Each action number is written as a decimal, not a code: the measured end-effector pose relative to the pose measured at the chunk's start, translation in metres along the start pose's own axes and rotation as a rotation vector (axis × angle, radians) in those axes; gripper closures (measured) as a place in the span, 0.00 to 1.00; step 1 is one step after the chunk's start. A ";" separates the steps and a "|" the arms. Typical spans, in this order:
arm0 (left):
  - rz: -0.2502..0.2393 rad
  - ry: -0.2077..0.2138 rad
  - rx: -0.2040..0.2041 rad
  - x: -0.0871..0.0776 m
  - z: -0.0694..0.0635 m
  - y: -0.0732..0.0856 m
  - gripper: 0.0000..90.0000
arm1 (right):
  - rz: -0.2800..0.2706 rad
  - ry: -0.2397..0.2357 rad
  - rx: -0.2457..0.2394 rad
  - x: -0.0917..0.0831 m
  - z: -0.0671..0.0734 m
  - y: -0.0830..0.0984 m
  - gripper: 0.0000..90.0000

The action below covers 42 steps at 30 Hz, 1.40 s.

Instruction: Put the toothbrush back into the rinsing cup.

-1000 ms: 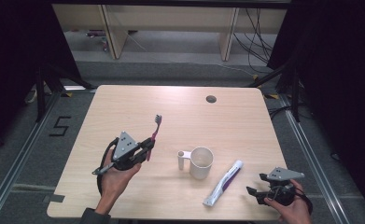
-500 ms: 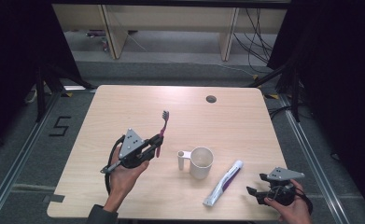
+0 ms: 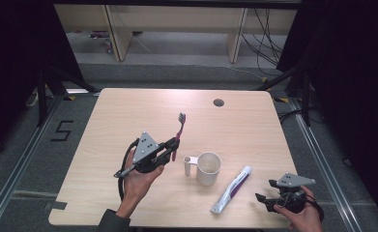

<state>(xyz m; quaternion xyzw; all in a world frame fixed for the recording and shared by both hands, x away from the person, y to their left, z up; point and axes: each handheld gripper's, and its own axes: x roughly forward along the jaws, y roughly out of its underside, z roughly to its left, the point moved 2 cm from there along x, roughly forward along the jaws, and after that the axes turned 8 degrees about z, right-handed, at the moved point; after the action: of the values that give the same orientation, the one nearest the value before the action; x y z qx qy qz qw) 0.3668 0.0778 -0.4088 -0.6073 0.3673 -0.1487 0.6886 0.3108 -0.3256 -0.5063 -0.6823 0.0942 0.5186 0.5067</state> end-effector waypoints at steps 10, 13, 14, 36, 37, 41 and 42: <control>-0.012 0.002 0.003 0.008 -0.006 -0.003 0.93 | -0.011 0.009 -0.024 0.001 -0.002 0.000 0.27; -0.012 0.002 0.008 0.010 -0.007 -0.002 0.93 | -0.009 0.006 -0.019 0.001 -0.002 0.000 0.27; -0.008 -0.002 0.014 0.011 -0.008 -0.002 0.93 | -0.006 0.006 -0.028 0.000 -0.003 0.000 0.27; -0.018 0.026 0.004 0.029 -0.019 -0.003 0.92 | -0.006 0.004 -0.002 0.000 -0.001 0.000 0.27; -0.015 0.028 0.004 0.029 -0.019 -0.003 0.92 | -0.008 0.003 -0.015 0.001 -0.001 0.000 0.27; -0.014 0.029 0.000 0.032 -0.019 0.000 0.92 | -0.009 0.003 -0.017 0.001 -0.001 0.000 0.27; -0.014 0.029 -0.001 0.032 -0.019 0.001 0.92 | -0.008 0.002 -0.016 0.001 -0.001 0.000 0.27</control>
<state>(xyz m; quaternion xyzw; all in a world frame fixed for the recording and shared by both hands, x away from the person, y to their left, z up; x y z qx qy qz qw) 0.3760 0.0434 -0.4196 -0.6081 0.3731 -0.1620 0.6818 0.3121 -0.3261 -0.5066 -0.6872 0.0877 0.5165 0.5033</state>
